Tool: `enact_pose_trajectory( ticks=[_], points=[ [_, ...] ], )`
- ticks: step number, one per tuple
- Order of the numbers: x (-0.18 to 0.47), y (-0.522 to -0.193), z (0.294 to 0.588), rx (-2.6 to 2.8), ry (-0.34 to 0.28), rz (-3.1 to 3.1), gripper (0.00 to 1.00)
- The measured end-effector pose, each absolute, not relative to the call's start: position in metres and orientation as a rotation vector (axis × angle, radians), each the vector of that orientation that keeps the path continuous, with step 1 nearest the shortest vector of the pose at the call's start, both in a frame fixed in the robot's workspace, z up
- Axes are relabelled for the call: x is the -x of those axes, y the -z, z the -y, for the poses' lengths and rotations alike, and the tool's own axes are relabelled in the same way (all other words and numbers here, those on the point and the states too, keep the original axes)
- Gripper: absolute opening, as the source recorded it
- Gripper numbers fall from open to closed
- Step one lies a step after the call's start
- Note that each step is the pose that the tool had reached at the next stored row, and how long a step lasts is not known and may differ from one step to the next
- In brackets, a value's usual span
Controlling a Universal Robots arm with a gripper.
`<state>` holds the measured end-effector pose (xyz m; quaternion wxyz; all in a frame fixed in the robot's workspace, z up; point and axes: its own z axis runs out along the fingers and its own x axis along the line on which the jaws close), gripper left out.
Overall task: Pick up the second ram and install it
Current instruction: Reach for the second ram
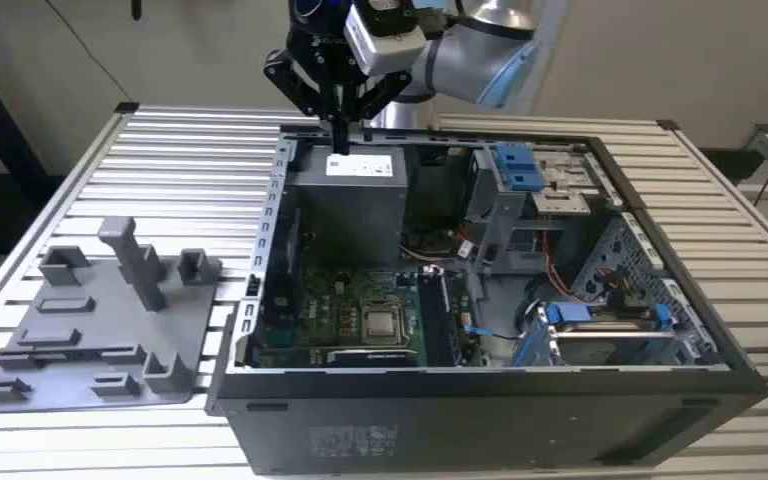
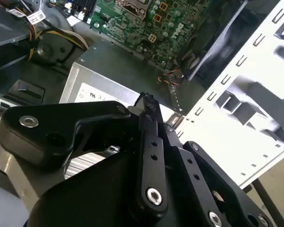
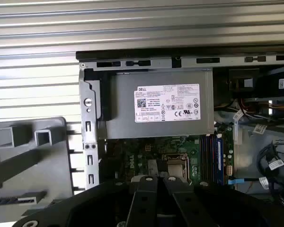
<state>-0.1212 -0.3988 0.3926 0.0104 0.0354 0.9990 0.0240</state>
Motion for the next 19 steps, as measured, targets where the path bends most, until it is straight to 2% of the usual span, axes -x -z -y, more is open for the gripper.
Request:
enact_pose_trajectory(
  ticks=[19],
  points=[
    [0.131, -0.393, 0.399, -0.115, -0.075, -3.118, 0.11]
  ],
)
